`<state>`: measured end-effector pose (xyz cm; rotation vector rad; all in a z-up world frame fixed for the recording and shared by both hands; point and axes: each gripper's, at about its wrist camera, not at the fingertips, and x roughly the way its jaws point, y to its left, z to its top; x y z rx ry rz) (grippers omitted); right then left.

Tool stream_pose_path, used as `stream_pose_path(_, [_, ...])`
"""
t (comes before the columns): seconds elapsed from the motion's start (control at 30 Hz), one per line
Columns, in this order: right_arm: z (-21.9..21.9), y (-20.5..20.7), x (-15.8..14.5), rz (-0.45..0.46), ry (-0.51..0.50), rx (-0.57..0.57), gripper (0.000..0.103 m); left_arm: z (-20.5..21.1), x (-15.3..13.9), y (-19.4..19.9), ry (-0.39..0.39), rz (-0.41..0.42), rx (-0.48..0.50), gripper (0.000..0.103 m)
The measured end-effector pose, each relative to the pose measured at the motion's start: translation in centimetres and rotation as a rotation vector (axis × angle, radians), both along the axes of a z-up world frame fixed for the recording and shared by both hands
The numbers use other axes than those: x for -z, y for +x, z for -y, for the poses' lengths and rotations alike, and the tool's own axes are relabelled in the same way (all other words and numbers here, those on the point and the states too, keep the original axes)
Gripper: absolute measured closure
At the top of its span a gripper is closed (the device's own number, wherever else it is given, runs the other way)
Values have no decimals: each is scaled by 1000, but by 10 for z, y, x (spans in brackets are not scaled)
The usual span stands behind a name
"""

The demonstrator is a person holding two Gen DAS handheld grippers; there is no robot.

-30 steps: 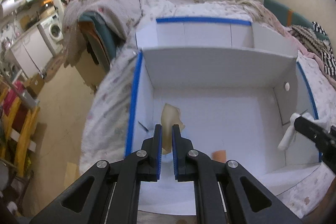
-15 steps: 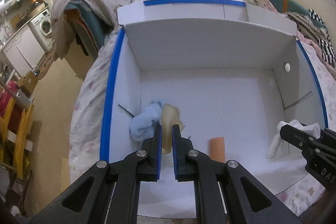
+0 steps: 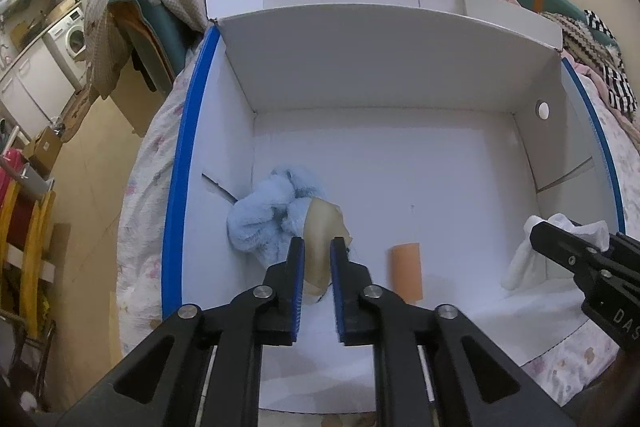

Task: Organize soft objects
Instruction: 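Open the right gripper to drop the white cloth while the left gripper releases the beige item into the box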

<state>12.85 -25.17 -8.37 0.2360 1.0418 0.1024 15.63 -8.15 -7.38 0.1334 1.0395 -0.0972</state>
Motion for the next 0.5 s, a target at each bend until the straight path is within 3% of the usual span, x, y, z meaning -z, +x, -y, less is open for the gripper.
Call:
stream_pose_path(0.23, [2, -3, -5, 26, 18, 1, 74, -2, -3, 3, -6, 6, -7, 86])
stream_pose_path(0.3, [2, -3, -6, 31, 21, 4, 74, -3, -5, 2, 0, 16, -10, 79])
stream_pose_path(0.37, [2, -3, -7, 32, 20, 7, 73, -3, -8, 0, 12, 30, -11, 58])
stream_pose_path(0.43, [2, -3, -7, 31, 22, 9, 71, -4, -11, -2, 18, 49, -16, 50])
stream_pose_path(0.5, [2, -3, -8, 36, 24, 15, 60, -5, -15, -4, 28, 80, -26, 49])
